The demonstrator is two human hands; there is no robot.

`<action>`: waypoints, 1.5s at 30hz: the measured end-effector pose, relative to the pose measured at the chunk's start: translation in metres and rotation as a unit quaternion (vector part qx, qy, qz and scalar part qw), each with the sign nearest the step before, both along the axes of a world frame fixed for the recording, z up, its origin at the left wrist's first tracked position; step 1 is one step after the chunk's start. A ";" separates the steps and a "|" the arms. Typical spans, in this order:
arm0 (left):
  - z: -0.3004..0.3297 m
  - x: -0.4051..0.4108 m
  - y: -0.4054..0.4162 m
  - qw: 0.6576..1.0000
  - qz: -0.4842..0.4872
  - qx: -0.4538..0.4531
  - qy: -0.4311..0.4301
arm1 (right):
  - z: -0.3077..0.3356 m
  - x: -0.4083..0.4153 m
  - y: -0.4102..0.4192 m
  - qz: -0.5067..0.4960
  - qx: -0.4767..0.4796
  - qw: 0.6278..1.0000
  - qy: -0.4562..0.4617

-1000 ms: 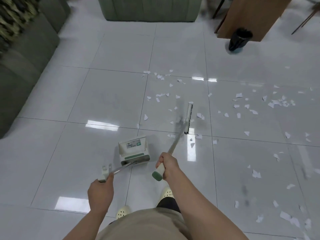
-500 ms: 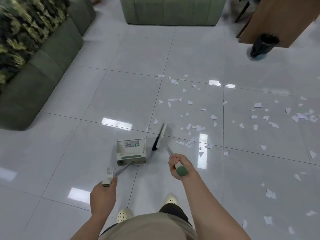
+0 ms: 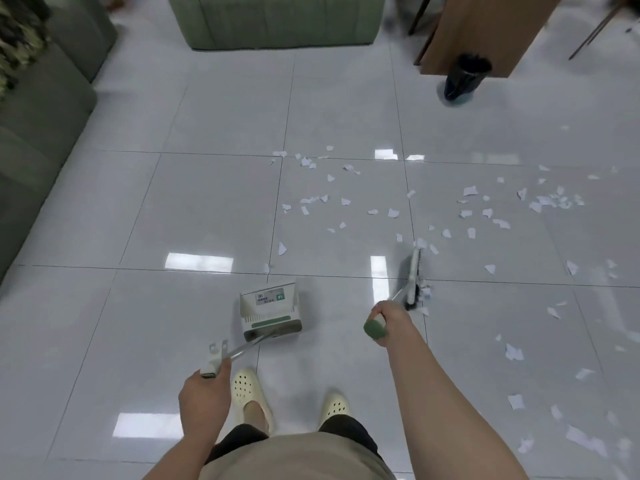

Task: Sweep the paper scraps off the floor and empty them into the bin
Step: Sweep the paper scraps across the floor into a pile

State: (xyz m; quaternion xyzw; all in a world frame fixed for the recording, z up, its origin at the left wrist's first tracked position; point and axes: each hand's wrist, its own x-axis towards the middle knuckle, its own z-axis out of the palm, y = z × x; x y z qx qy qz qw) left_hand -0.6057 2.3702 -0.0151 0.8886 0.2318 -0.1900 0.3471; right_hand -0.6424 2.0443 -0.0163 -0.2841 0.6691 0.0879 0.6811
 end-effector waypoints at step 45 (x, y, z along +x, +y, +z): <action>0.000 0.275 -0.006 0.999 0.031 -0.013 -0.027 | -0.006 0.241 0.004 -0.116 0.026 0.992 -0.031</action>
